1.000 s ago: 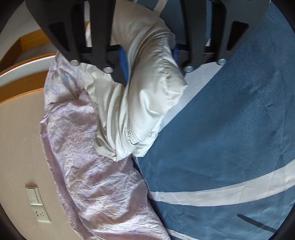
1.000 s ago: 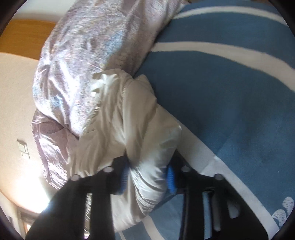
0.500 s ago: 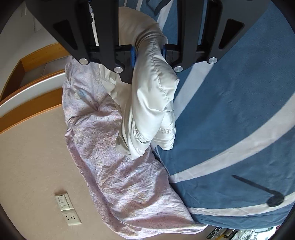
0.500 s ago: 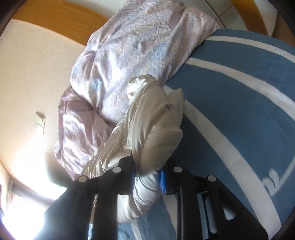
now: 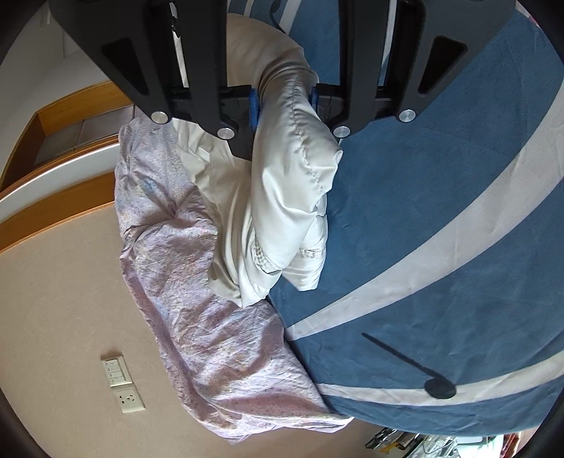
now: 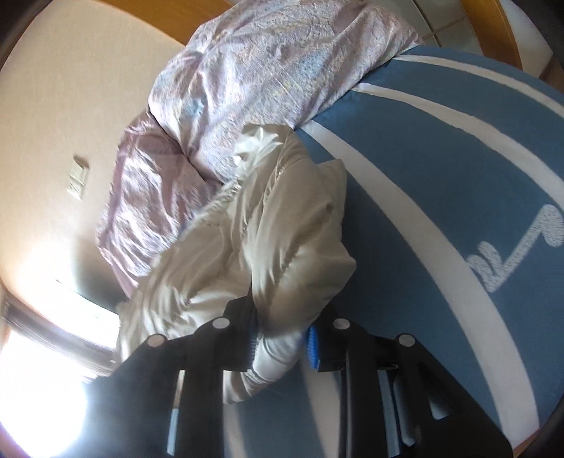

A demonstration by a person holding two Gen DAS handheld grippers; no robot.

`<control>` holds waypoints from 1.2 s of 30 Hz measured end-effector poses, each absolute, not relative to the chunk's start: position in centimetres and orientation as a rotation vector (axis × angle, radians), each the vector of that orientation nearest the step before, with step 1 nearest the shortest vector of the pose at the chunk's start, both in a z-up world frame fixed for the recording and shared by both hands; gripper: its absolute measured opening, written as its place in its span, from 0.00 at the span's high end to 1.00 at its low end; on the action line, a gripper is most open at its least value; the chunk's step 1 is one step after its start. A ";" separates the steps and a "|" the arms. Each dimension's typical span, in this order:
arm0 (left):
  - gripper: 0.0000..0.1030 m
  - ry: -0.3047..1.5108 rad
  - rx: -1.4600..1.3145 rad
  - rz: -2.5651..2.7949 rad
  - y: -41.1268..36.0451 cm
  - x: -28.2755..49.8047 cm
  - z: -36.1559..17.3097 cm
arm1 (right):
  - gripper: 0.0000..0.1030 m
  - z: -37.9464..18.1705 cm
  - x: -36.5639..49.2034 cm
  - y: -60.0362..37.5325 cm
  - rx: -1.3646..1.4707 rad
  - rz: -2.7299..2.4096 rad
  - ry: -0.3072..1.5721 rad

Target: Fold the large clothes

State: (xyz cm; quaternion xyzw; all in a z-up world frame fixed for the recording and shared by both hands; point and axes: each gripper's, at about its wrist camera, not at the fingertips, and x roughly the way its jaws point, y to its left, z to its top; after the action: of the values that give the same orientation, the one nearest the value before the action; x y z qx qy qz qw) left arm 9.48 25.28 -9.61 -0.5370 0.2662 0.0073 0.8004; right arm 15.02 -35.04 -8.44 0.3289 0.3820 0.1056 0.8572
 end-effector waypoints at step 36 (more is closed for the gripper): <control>0.11 0.520 -1.051 0.184 24.0 8.2 -11.0 | 0.37 -5.5 20.5 -10.1 -0.231 0.198 0.663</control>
State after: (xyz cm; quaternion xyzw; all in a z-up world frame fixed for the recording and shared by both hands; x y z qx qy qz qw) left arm 8.20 24.03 -10.97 -0.4954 0.2449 0.0867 0.8289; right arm 20.46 -10.09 -5.47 -0.1129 0.3240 0.0969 0.9343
